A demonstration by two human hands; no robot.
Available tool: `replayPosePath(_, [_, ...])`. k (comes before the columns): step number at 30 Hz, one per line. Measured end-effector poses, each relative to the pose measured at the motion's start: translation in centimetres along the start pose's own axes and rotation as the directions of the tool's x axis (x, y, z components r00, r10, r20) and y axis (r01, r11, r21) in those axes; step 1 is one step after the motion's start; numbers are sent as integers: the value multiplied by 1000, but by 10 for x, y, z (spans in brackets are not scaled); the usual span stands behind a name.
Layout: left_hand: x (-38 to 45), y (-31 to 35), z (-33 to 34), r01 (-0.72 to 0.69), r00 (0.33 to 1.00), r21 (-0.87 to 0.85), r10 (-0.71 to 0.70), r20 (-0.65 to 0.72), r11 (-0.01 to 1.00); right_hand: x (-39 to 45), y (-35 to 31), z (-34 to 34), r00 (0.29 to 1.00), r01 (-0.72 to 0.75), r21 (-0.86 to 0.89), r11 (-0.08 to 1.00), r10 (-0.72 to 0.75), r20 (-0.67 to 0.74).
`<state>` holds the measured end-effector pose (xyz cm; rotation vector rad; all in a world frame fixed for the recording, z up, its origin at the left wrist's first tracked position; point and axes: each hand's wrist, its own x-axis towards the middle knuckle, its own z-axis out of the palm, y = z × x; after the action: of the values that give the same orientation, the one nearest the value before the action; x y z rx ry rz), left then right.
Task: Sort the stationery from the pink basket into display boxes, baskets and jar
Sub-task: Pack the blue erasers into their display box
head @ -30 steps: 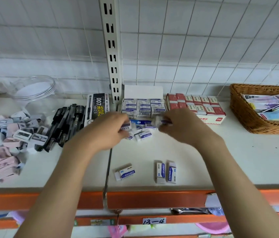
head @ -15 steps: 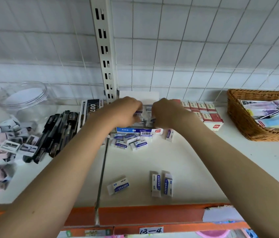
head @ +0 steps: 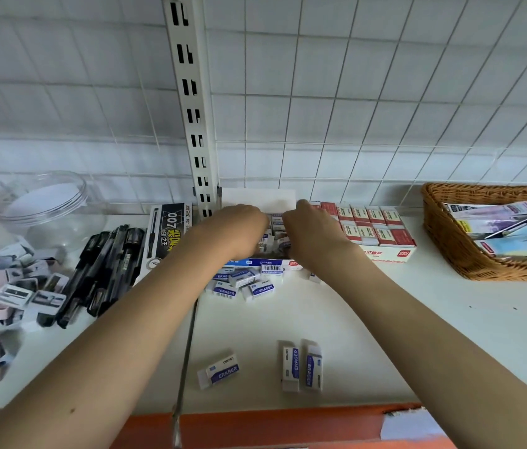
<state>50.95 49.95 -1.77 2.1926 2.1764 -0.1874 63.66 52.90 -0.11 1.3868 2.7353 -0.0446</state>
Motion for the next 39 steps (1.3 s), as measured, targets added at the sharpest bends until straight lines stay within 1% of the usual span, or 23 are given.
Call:
replayPosePath(3, [-1, 2, 5, -3, 1000, -9, 2, -31, 1000, 2, 3, 2, 999, -33, -36, 999, 32, -21])
replayPosePath(7, [-4, 6, 7, -16, 996, -4, 16, -88, 1000, 3, 7, 6, 996, -83, 50, 995, 84, -16])
replayPosePath(11, [-5, 9, 5, 8, 993, 22, -5, -115, 1000, 2, 7, 7, 993, -117, 139, 983, 118, -3])
replayPosePath(19, [-14, 11, -4, -25, 996, 24, 27, -82, 999, 1, 9, 10, 994, -110, 203, 973, 113, -4])
replayPosePath(23, [-15, 12, -9, -45, 998, 89, 48, -32, 995, 0, 8, 9, 993, -117, 204, 972, 120, -2])
replayPosePath(26, [-16, 11, -12, -79, 996, 148, 84, -27, 986, 0, 9, 9, 992, -125, 198, 972, 128, -3])
replayPosePath(30, [-14, 10, -13, -97, 989, 156, 113, -98, 983, 1, 11, 8, 991, -129, 192, 973, 132, 1])
replayPosePath(34, [-11, 12, -10, -62, 993, 92, 71, -95, 994, 3, 13, 7, 992, -125, 209, 970, 128, -1])
replayPosePath(39, [-13, 11, -3, -30, 985, 143, 53, -163, 989, 4, 14, 9, 993, -115, 223, 968, 120, -8])
